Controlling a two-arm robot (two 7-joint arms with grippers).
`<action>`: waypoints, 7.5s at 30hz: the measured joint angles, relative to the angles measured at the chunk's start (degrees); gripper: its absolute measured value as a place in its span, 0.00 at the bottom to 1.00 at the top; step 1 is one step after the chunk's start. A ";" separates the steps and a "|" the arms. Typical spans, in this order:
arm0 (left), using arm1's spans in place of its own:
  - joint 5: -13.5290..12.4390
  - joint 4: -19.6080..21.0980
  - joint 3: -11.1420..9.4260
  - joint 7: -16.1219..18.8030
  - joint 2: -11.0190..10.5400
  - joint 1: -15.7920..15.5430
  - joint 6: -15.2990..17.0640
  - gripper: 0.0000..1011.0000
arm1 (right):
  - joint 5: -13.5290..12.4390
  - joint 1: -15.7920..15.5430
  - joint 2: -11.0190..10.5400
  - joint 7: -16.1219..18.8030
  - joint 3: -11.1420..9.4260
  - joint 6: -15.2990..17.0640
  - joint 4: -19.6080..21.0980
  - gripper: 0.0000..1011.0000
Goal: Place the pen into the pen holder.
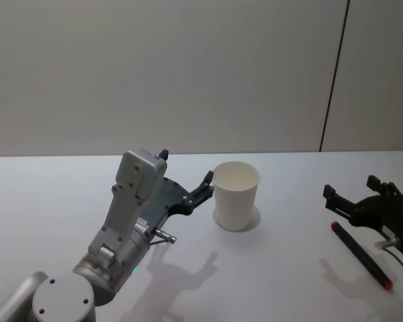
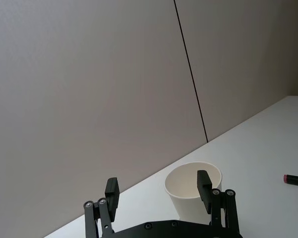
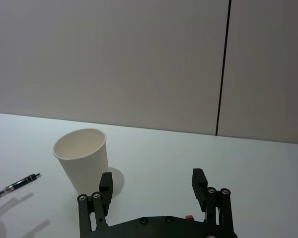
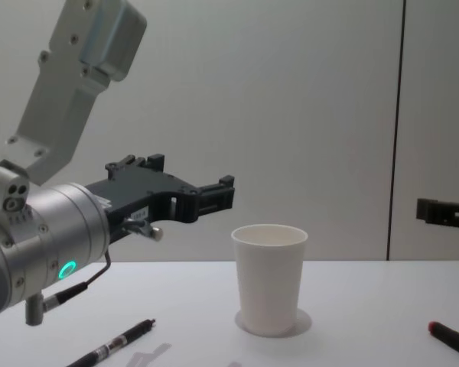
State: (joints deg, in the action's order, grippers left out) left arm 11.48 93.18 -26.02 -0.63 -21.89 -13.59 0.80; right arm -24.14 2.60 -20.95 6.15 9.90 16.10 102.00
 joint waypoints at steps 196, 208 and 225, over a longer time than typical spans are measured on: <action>0.00 0.00 0.00 0.00 0.00 0.00 0.00 0.99 | 13.58 21.42 3.83 8.93 2.27 12.73 -19.28 0.16; 0.00 0.00 0.00 0.00 0.00 0.00 0.00 0.99 | 14.93 20.11 4.34 8.06 3.05 0.50 -18.46 0.16; 0.00 0.00 0.00 0.00 0.00 0.00 0.00 0.99 | 16.84 21.21 6.84 7.39 4.74 -19.98 -23.60 0.16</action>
State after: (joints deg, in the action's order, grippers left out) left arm 11.48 93.17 -26.02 -0.63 -21.89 -13.59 0.80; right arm -7.30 23.81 -14.11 13.54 14.64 -3.87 78.40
